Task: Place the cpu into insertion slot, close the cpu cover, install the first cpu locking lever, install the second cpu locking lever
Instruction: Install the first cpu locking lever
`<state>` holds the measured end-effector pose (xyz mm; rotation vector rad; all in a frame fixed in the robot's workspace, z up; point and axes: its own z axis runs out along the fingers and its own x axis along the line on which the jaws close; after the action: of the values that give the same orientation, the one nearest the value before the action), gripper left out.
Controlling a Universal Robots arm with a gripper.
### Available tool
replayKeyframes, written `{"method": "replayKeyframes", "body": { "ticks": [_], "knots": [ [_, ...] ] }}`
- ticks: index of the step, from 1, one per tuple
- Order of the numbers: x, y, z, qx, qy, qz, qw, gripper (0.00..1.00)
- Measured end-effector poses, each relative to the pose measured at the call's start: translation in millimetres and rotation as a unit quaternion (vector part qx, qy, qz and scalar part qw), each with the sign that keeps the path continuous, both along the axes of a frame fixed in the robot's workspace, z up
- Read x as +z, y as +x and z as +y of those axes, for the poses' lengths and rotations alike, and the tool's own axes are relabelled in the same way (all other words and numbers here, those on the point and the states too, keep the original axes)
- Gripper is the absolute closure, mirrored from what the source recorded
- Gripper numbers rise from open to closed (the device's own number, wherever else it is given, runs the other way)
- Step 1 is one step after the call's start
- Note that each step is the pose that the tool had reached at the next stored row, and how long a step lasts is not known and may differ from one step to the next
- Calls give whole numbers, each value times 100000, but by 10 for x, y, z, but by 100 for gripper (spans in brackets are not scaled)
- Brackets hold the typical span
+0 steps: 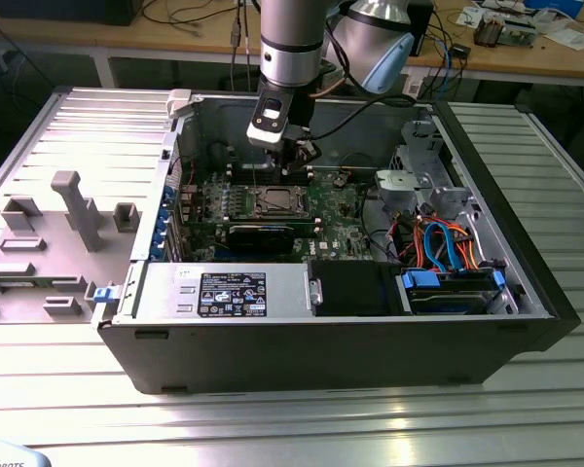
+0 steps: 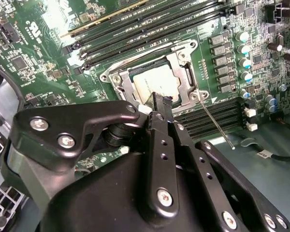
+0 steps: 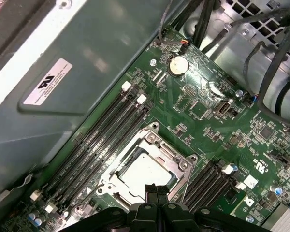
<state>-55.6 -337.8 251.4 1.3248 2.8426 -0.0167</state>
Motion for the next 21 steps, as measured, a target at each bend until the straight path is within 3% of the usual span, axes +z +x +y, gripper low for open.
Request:
{"method": "replayKeyframes", "body": {
  "ticks": [5,11,15,17,19,20,21],
  "knots": [
    [74,0,0,178,-6,5,100000,89],
    [78,0,0,569,1,0,99998,89],
    [78,0,0,2229,3,-1,99975,89],
    [78,0,0,4393,1,0,99903,89],
    [78,0,0,7307,3,-1,99733,89],
    [78,0,0,8634,1,0,99627,89],
    [78,0,0,10999,3,-1,99393,89]
  ]
}}
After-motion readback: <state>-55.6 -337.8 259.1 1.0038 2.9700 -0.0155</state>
